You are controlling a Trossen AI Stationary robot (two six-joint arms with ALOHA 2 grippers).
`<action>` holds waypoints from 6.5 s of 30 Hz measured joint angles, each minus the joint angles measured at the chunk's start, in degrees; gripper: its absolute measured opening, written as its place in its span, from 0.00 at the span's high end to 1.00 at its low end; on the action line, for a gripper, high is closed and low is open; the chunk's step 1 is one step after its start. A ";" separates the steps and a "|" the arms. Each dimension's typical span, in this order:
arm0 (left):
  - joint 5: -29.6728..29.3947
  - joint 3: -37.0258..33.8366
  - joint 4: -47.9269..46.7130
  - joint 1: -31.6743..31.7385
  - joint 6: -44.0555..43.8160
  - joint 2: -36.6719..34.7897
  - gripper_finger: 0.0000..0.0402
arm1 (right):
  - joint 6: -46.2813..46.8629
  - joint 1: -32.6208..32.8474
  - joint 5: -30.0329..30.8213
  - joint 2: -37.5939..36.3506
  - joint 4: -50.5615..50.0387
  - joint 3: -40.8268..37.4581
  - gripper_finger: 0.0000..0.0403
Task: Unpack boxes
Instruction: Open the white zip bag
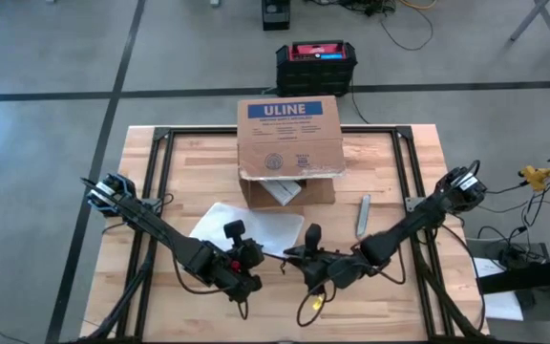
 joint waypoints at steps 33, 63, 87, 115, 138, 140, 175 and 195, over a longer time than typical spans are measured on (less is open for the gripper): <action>6.69 6.55 18.33 -2.71 5.34 0.80 0.89 | 2.55 4.44 24.59 -3.59 -19.31 0.17 1.00; 3.85 11.82 -1.04 -8.16 -22.52 8.74 0.94 | 32.12 5.76 -1.59 -0.62 -20.69 1.55 1.00; -16.66 12.59 9.12 -17.40 -28.17 20.50 0.94 | 13.66 6.93 6.04 14.98 -21.18 20.32 1.00; -13.42 11.96 14.84 -12.22 -26.56 20.52 0.51 | 14.03 6.87 4.72 15.02 -21.32 20.55 1.00; -6.83 11.96 8.22 -12.04 -29.24 18.56 1.00 | 21.68 11.06 0.19 12.82 -32.79 20.55 1.00; -6.89 11.96 8.31 -12.04 -29.27 18.56 1.00 | 22.13 11.53 0.17 12.70 -33.08 20.55 1.00; -7.43 11.96 11.37 -11.51 -27.05 18.53 1.00 | 9.28 5.36 -0.04 17.68 -22.12 20.28 0.97; 6.13 11.96 -1.62 -12.11 -31.60 16.55 1.00 | 14.11 9.59 0.42 12.93 -26.57 20.28 1.00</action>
